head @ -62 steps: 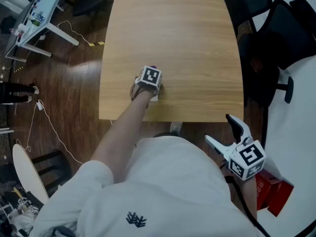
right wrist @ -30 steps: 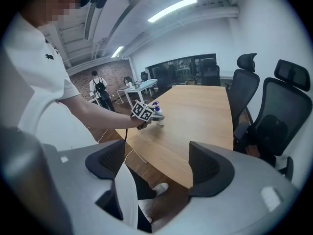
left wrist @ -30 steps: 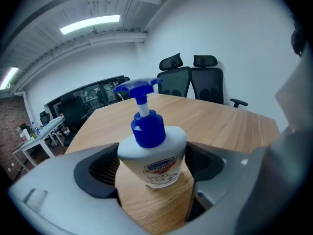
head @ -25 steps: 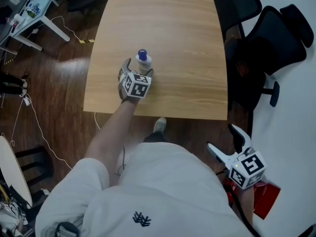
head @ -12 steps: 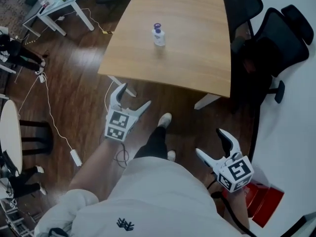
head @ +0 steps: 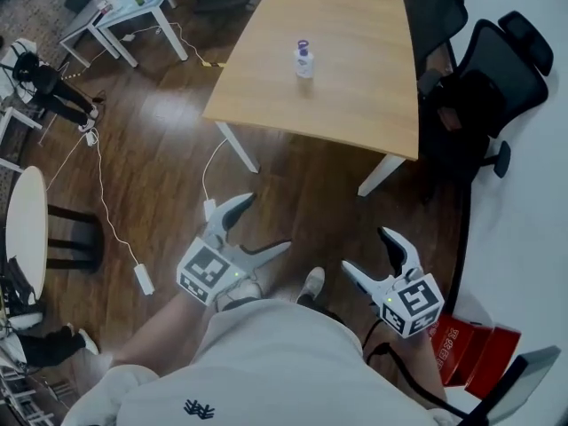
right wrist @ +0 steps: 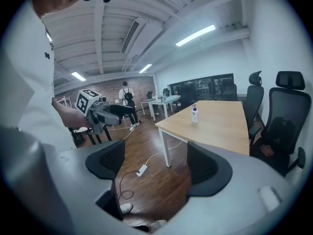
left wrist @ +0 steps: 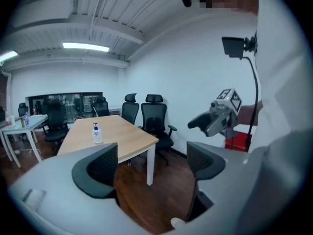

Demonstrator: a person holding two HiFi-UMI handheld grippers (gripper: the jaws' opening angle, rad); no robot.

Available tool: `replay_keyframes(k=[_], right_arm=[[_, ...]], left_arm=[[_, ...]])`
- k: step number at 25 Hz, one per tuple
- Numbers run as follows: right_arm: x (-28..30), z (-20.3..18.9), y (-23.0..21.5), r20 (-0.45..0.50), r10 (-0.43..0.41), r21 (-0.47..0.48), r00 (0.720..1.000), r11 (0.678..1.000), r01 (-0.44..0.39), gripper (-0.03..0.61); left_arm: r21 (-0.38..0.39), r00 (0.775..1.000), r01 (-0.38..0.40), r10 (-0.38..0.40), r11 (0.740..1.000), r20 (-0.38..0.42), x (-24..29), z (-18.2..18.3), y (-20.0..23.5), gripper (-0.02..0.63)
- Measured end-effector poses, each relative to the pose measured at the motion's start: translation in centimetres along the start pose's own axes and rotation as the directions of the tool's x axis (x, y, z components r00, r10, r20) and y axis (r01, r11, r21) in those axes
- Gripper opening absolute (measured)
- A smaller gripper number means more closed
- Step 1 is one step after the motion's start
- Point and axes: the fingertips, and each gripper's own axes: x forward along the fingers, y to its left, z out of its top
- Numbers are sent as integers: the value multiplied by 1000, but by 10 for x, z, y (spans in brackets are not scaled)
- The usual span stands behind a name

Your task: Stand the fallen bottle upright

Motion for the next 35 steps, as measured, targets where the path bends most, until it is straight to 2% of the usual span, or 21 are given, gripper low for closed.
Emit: replay_keyframes(k=[2,6,10,14,20,27,32,35], right_arm=[[4,6,17,19,-2,-20,1000,1000,2,403],[12,21,48,57,-15,-44,998,999,18,405],[16,30,100,97,-37,-45,995,998,41,405],[19,27,151,113,-72,-60,991,995,79,405],[20,15,203,124,-118,-66,985,990,127,405],[20,15,231,116,-162,-93,980,980,173,400],[19,25,216,109,-150,-114,983,980,162,399],[22,29,240,106,-163,-122,981,977,175,397]], left_arm=[[-38,998,53,-52,998,43,-20,6,-15,434],[34,992,92,-94,995,79,-61,12,-33,433],[9,982,164,-164,986,97,-111,-9,-35,434],[-7,977,190,-189,982,98,-155,-31,-32,434],[-4,972,205,-203,979,116,-197,-55,-30,434],[-12,969,203,-199,979,147,-224,-63,-20,434],[-26,971,188,-182,982,157,-208,-56,-16,434],[-28,968,196,-189,980,167,-229,-63,-14,434]])
